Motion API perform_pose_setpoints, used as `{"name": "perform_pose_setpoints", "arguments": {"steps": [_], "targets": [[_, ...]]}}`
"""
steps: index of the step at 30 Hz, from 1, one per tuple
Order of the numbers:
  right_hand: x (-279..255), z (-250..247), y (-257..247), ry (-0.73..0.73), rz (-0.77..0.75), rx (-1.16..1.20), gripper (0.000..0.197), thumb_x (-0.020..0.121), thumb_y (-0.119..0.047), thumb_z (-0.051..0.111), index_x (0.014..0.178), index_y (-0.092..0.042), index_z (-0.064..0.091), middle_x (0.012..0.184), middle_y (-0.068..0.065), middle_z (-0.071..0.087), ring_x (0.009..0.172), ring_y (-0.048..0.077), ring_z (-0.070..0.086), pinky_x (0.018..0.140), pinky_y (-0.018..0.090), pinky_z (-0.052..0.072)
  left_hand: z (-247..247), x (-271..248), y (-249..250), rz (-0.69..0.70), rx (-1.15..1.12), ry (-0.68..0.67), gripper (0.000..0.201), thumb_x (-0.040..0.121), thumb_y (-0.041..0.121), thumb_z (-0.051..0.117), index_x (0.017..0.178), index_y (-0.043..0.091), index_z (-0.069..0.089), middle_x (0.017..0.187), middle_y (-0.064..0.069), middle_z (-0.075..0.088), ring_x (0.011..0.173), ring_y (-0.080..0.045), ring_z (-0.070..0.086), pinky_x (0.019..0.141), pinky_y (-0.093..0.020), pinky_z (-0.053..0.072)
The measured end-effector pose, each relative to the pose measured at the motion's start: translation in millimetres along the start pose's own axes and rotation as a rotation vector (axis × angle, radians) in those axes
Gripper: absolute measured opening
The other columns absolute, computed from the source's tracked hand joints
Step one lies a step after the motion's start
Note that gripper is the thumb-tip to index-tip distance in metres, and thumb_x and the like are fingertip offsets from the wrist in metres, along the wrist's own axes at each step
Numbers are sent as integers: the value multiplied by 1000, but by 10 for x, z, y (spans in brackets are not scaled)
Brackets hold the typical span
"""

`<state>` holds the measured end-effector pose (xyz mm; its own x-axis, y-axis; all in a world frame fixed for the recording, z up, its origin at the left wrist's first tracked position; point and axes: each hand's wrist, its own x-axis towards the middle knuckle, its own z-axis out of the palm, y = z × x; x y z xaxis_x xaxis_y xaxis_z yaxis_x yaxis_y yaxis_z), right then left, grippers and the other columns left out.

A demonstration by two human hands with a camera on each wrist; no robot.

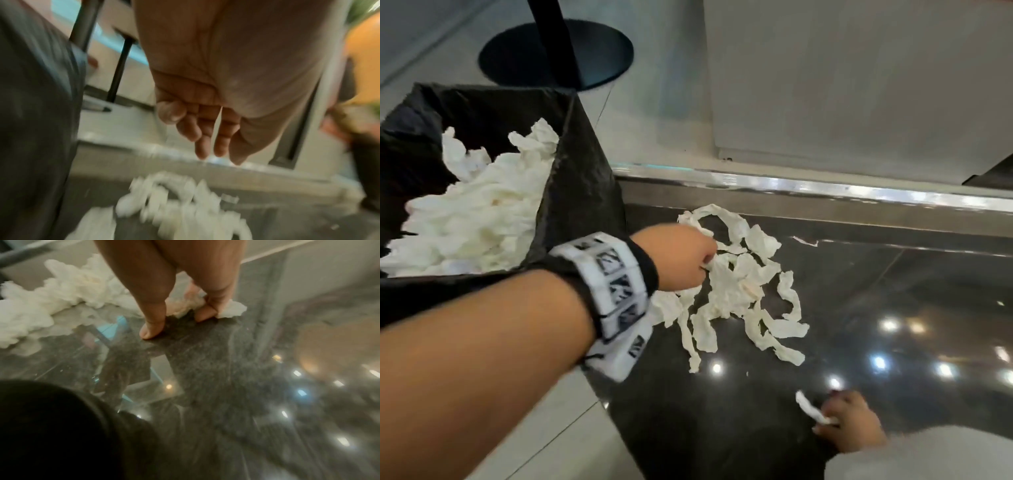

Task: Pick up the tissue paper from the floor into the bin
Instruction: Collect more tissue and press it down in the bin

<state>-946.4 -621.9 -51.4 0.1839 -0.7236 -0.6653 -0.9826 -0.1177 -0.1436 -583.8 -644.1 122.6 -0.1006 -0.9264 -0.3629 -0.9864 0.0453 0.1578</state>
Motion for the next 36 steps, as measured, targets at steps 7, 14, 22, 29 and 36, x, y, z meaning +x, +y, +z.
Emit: {"name": "perform_pose_setpoints", "arguments": {"steps": [7,14,22,29,36], "targets": [[405,-551,32,10,-208,337,29,81,-5,70,75,-32,61,67,-19,69,56,-5,59,56,8,45,1565,446,-37,-498,-194,-296,91,67,39,77,139,40,21,157,-8,-2,139,-44,10,108,-58,30],[555,-1331,-580,77,-464,646,40,77,-55,61,110,-33,53,107,-12,60,96,4,57,80,12,42,1658,286,-86,-450,-412,-55,22,84,7,42,103,14,51,107,-11,51,98,-30,55,86,-34,46],[955,-636,-884,55,-581,-302,53,90,-31,50,140,-39,33,123,8,41,112,27,48,93,28,40,1257,-22,68,-424,-420,21,8,86,10,38,86,17,39,62,4,40,69,-26,51,59,-33,38],[1069,-802,-998,160,-490,206,15,91,-25,55,77,-21,55,85,0,53,83,20,53,71,25,35,1277,-299,90,-536,-501,37,38,84,49,58,113,26,48,79,5,59,74,-14,59,72,-31,51],[688,-1468,-1043,49,-384,829,16,75,-14,77,89,-15,70,74,2,75,66,16,70,63,29,51,1501,-3,227,-288,-234,-71,25,87,11,48,112,11,51,132,-9,40,88,-30,57,80,-42,51]]}}
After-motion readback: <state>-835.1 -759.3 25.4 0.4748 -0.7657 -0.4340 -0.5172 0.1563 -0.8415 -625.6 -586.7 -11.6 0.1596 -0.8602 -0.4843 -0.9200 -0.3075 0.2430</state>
